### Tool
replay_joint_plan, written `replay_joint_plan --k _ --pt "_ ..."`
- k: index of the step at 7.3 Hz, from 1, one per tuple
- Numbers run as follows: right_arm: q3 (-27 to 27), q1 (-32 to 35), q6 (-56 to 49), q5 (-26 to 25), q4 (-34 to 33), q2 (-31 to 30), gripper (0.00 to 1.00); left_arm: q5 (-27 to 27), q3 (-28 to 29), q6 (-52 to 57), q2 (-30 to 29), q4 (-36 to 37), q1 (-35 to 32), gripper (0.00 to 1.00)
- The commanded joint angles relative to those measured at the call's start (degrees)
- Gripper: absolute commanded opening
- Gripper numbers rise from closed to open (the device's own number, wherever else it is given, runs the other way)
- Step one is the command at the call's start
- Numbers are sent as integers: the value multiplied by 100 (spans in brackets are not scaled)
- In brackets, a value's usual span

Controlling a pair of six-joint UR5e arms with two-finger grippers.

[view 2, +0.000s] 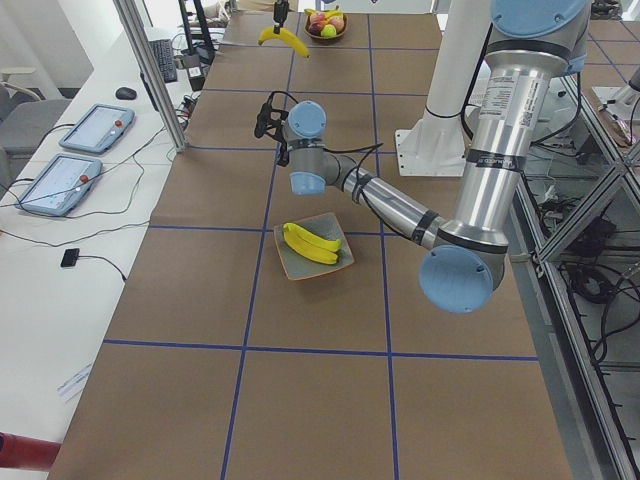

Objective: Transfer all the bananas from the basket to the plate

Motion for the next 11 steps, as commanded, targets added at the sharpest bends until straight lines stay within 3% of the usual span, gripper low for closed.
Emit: replay_joint_plan --k 1,3,5,7,11 --pt "-34 -743 1282 -448 851 332 0 12 -12 -535 -517 -17 203 99" --pt "-34 -1455 1750 -1170 887 772 0 30 -12 -818 -1001 -17 580 99" --pt "10 -1773 1865 -1208 896 1045 0 47 -38 -802 -1362 -25 1019 99" --pt "28 -1933 2049 -1208 939 1266 0 546 -38 -784 -1407 -287 1520 99" --pt "45 -2012 2085 -1208 1019 1310 0 610 -73 -784 -1512 -324 1838 99"
